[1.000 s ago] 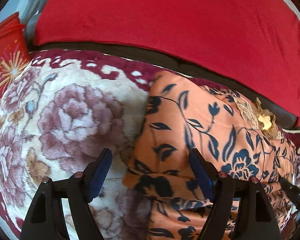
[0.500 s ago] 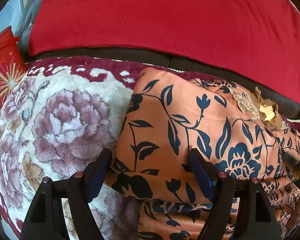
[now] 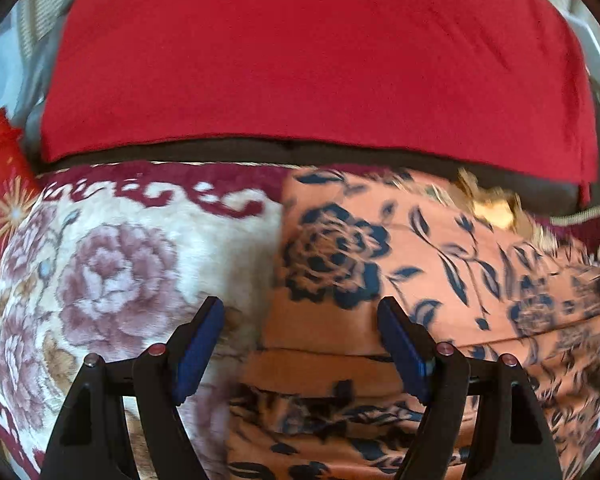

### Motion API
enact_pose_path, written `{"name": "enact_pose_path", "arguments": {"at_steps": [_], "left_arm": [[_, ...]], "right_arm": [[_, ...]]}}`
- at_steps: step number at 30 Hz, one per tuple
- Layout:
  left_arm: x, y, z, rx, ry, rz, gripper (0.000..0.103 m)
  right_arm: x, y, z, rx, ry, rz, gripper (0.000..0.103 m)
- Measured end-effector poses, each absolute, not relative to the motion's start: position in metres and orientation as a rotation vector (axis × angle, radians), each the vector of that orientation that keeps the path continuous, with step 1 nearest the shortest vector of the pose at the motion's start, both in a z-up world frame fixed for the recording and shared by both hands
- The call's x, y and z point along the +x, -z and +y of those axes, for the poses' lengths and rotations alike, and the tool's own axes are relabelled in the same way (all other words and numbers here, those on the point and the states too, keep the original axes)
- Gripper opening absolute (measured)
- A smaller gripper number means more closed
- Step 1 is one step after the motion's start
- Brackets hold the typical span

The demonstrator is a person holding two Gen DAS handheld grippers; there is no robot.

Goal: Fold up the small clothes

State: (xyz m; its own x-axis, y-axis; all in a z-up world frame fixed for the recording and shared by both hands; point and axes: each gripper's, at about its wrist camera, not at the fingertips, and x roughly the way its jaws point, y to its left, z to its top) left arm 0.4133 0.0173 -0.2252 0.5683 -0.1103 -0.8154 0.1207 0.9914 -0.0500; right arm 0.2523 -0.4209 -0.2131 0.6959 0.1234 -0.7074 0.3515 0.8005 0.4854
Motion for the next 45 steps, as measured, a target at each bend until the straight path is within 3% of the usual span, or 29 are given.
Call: {"name": "enact_pose_path", "arguments": {"at_steps": [3,5,11,15,19,28,33,40,45], "left_arm": [[0.413,0.233,0.004,0.052,0.164,0.975,0.079],[0.411,0.232,-0.002,0.076,0.164,0.970,0.079],[0.407,0.232,-0.012,0.130,0.170,0.961,0.079],[0.402,0.223,-0.013,0.109,0.209,0.932,0.079],[0.396,0.230,-0.031,0.218,0.231,0.937,0.080],[0.392,0.219,-0.027,0.105,0.329,0.933,0.080],[0.391,0.240,-0.046,0.236,0.303,0.956,0.081],[0.389,0.215,-0.036,0.106,0.374,0.913,0.080],[0.389,0.227,-0.056,0.188,0.384,0.954,0.081]], "right_arm": [[0.255,0.257,-0.449,0.821,0.156,0.949,0.012],[0.248,0.243,-0.462,0.811,0.194,0.908,0.018],[0.228,0.194,-0.468,0.707,0.213,0.677,0.024],[0.254,0.200,-0.439,0.662,0.077,0.776,0.024],[0.276,0.238,-0.423,0.657,0.080,1.000,0.024],[0.264,0.220,-0.401,0.656,-0.066,0.920,0.024],[0.280,0.238,-0.369,0.584,-0.110,1.048,0.025],[0.279,0.229,-0.350,0.553,-0.174,0.981,0.024],[0.288,0.237,-0.314,0.491,-0.236,1.045,0.024]]}}
